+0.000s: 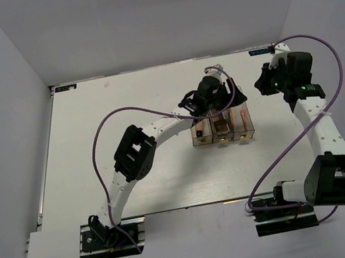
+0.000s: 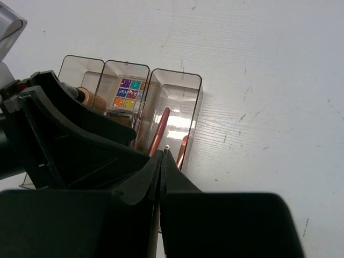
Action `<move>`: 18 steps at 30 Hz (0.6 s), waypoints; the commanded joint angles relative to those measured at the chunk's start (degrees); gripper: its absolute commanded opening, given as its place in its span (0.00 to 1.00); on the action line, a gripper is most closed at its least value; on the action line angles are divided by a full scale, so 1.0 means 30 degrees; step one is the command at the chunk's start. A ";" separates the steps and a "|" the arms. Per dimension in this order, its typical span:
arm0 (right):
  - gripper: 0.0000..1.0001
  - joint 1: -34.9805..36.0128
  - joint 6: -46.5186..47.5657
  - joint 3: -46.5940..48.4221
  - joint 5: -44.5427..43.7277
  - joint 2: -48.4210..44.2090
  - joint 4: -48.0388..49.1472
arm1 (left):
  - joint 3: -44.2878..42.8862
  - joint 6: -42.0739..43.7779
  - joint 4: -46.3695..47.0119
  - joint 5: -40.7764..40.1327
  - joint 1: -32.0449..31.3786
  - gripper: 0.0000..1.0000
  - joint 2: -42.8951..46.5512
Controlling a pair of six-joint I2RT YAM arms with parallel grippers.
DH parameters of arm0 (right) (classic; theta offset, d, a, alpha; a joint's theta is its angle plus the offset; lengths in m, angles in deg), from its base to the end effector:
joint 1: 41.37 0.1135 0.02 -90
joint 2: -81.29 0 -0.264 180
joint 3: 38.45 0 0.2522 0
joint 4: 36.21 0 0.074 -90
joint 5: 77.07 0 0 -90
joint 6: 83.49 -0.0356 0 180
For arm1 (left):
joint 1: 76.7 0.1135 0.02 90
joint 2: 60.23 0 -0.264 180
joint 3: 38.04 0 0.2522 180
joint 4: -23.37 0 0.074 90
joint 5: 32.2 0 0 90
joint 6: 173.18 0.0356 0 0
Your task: Organize the makeup
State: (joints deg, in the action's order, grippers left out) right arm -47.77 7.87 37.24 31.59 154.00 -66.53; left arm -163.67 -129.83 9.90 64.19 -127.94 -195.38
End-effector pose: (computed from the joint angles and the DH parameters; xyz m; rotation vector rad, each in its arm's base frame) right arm 0.2886 -0.0209 0.3292 -0.1130 2.0267 0.2479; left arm 0.3454 -0.4365 0.2153 0.1679 2.1758 -1.1686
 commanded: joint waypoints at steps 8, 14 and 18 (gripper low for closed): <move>0.89 -0.0154 0.0775 0.0098 0.1458 -0.0740 -0.1072 | 0.6207 0.2806 -0.1477 -0.0870 0.1261 0.98 1.0149; 0.89 -0.0183 0.0335 0.0362 0.0872 -0.0534 -0.2331 | 1.2236 0.3391 -0.2439 -0.1776 0.2257 0.98 1.5893; 0.89 -0.0154 0.0717 0.0041 0.1134 -0.1323 -0.2421 | 1.6594 0.3656 -0.4515 -0.3767 0.2900 0.98 2.0023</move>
State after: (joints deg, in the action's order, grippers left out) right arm -48.12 9.71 37.24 34.32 152.78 -73.04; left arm -121.03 -120.82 3.63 58.00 -119.66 -141.53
